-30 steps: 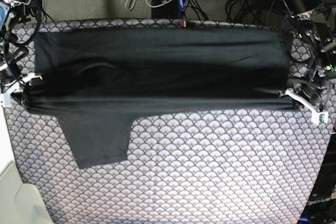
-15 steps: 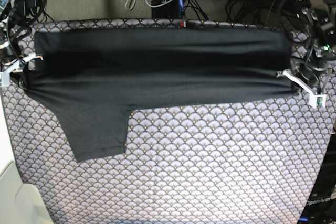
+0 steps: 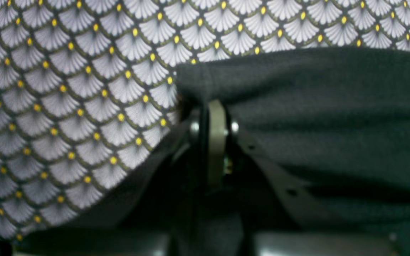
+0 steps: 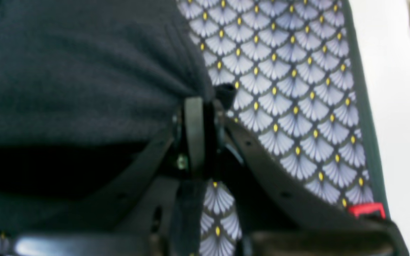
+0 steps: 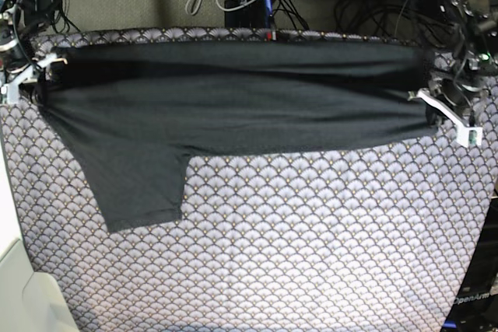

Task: Fold the T-shirt properly
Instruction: 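Lift the grasped edges and fold them toward the collar with both grippers, then lay the folded edge down near the collar and release with both grippers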

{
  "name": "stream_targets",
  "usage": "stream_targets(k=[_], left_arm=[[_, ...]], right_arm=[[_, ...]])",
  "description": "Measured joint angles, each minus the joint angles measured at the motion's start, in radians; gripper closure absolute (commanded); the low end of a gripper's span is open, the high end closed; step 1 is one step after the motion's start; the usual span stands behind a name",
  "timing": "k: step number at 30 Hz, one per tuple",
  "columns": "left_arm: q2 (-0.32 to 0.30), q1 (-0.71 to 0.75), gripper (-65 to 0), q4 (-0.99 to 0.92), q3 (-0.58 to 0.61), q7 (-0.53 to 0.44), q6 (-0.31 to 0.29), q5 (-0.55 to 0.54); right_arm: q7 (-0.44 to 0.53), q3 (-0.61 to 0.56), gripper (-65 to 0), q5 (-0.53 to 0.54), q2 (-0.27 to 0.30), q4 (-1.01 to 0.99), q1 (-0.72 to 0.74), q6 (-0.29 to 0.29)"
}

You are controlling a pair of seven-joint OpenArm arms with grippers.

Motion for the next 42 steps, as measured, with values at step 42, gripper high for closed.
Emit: stream_targets(k=[42], left_arm=[[-0.027, 0.064, -0.5, 0.079, 0.004, 0.138, 0.0, -0.001]], right_arm=[[0.003, 0.039, 0.0, 0.0, -0.008, 0.003, -0.078, 0.0]])
